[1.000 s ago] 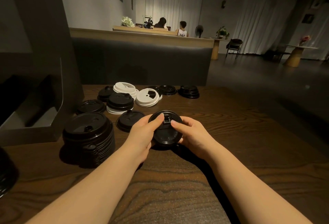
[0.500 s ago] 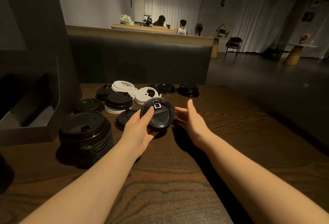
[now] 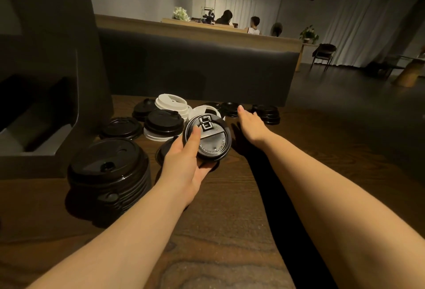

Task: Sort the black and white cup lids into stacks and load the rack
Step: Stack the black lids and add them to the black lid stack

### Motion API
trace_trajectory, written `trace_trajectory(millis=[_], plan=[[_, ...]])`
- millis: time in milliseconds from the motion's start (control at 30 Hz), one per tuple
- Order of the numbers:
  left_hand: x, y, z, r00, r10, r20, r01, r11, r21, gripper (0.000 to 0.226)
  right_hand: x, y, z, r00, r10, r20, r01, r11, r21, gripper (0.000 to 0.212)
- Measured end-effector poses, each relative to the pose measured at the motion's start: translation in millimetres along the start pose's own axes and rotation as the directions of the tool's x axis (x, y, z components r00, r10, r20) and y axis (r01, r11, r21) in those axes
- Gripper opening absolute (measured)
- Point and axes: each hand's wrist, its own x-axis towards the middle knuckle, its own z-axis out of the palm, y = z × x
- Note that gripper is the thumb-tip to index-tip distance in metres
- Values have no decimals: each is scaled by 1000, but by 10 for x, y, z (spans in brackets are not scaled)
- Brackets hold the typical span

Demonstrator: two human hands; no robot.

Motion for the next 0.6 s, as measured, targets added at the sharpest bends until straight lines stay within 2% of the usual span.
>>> trace_trajectory(millis=[167, 300, 433, 600], plan=[[26, -30, -37, 1000, -12, -3, 12, 1000, -14, 37, 337, 27, 25, 1000, -13, 10, 14, 999, -49, 49], [63, -28, -71, 1000, -24, -2, 24, 999, -31, 52, 480, -30, 79, 999, -15, 38, 22, 982, -185, 56], [62, -37, -73, 1000, -29, 1, 29, 999, -39, 45, 656, -17, 188, 996, -23, 91, 46, 965, -259, 72], [75, -19, -71, 999, -32, -4, 31, 999, -41, 41, 571, -85, 211, 994, -30, 103, 58, 959, -278, 63]])
